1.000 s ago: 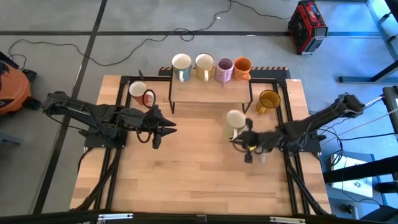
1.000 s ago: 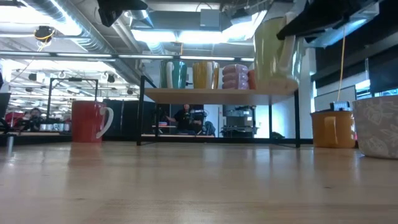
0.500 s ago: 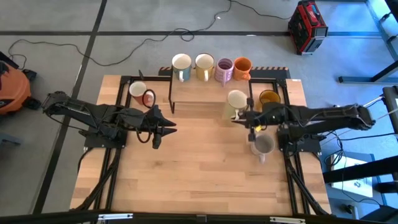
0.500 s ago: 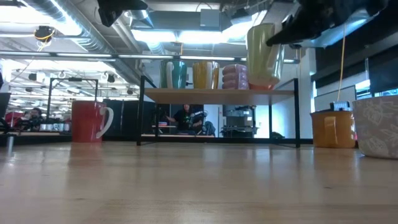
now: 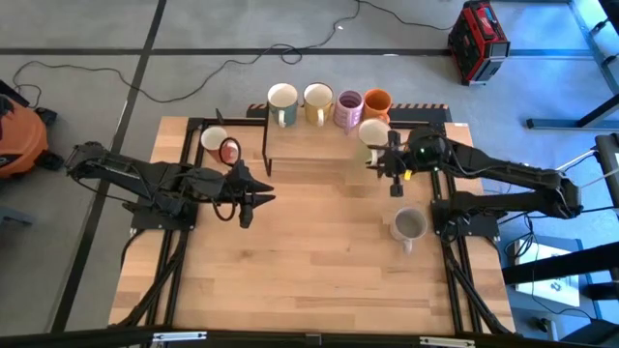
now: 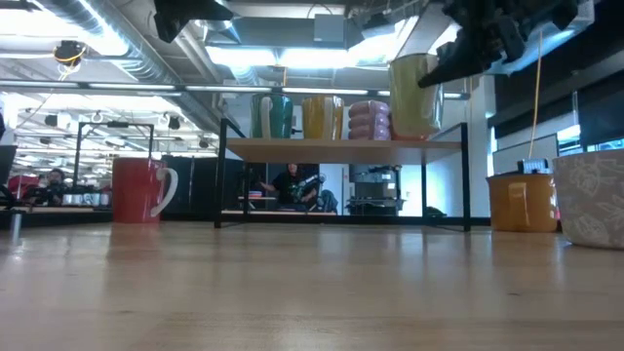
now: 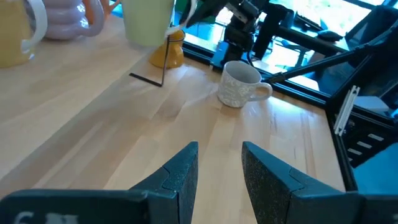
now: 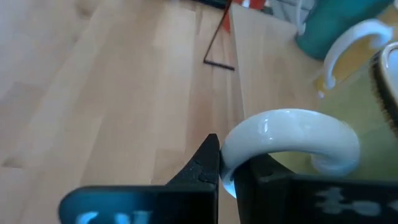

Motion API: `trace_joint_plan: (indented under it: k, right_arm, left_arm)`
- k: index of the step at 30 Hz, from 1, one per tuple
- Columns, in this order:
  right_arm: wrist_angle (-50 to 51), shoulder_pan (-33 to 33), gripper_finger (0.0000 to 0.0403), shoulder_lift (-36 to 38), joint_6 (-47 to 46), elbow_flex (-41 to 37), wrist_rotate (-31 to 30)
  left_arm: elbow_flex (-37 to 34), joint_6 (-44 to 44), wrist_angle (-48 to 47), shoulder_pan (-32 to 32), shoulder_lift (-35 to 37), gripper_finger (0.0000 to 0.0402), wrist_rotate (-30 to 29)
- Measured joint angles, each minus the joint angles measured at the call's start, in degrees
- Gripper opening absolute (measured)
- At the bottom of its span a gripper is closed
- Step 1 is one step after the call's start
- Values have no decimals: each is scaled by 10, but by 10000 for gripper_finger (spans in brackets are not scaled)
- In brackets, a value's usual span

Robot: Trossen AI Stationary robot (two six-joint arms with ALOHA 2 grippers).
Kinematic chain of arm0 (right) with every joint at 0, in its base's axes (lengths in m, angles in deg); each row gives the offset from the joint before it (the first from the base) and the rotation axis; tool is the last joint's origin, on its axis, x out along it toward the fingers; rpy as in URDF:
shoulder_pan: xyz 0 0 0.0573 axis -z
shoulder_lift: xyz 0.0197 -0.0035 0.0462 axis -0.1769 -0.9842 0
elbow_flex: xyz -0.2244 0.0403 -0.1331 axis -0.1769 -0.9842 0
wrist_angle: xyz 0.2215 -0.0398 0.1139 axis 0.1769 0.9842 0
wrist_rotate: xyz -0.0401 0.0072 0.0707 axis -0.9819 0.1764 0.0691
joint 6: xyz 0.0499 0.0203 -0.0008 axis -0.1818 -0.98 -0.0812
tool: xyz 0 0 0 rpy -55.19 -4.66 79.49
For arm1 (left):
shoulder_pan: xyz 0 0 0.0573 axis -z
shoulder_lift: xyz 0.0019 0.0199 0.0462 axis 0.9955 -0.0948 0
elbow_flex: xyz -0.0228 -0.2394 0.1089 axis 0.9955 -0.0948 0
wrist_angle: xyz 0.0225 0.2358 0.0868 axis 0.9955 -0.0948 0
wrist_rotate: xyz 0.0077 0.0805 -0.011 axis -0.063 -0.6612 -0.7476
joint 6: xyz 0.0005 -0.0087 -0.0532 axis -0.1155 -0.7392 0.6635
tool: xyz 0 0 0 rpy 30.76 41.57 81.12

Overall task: Place coffee mugs
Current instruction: Put the green mug on the shelf

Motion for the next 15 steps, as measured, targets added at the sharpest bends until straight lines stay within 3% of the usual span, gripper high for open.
trace_joint_plan:
  k: [15]
  right_arm:
    - [3,43,5,-35,35,0,32]
  left_arm:
    - [0,0,0,0,0,118,-1]
